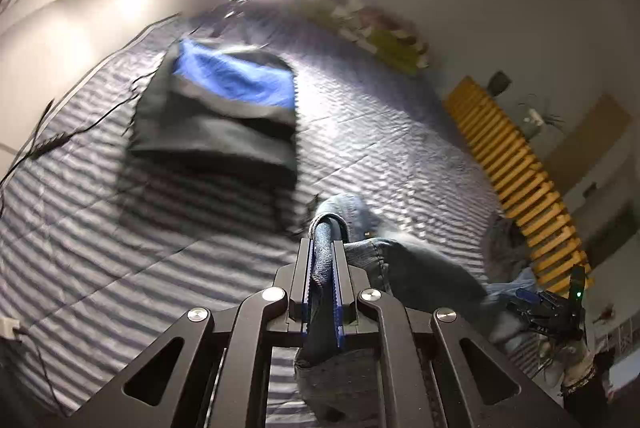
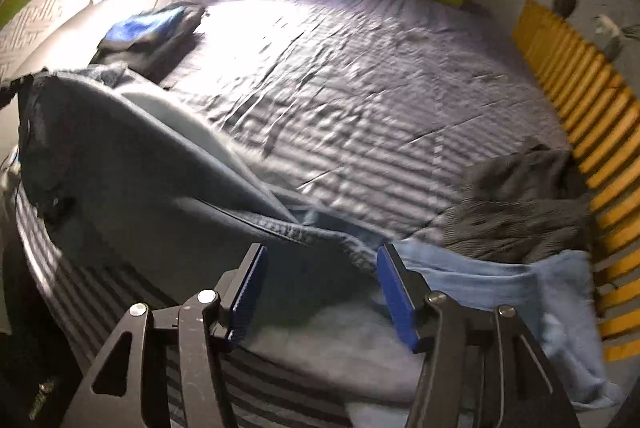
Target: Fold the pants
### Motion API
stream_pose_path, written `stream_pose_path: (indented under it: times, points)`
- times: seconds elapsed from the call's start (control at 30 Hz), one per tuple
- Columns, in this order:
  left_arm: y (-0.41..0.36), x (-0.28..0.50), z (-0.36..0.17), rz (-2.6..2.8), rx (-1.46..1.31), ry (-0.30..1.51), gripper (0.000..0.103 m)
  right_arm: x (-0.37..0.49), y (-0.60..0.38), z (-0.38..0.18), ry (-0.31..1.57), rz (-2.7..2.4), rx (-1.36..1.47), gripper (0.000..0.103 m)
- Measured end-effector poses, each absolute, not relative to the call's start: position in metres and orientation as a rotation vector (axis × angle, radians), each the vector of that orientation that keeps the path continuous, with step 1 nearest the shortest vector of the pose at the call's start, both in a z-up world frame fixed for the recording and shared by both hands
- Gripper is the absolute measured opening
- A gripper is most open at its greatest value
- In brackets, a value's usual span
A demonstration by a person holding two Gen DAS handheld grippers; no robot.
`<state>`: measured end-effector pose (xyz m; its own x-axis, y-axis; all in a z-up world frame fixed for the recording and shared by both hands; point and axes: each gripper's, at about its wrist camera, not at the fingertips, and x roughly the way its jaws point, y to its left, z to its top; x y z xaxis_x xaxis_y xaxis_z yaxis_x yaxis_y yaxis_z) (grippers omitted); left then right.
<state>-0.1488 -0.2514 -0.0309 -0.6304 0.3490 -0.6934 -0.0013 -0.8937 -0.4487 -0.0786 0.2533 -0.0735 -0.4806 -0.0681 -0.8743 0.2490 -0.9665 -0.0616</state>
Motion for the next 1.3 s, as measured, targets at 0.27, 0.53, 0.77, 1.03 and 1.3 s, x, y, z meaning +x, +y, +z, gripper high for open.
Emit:
stream_pose_path:
  times: [0.27, 0.53, 0.77, 1.03, 1.3]
  points:
    - [-0.275, -0.157, -0.067, 2.575, -1.342, -0.72, 0.008, -0.116, 0.227, -0.132, 0.459, -2.407, 1.546, 0.063]
    - [-0.266, -0.157, -0.045, 2.587, -1.254, -0.721, 0.008, -0.081, 0.233, -0.102, 0.467, -2.422, 1.492, 0.002]
    - [-0.259, -0.119, 0.019, 2.615, -1.056, -0.717, 0.008, -0.043, 0.251, 0.012, 0.327, -2.759, 1.164, 0.002]
    - [-0.26, -0.042, 0.133, 2.674, -0.729, -0.642, 0.007, 0.03, 0.242, 0.143, 0.327, -2.985, 0.712, 0.002]
    - [-0.291, 0.029, 0.227, 2.74, -0.464, -0.624, 0.007, 0.104, 0.225, 0.241, 0.365, -3.028, 0.336, 0.002]
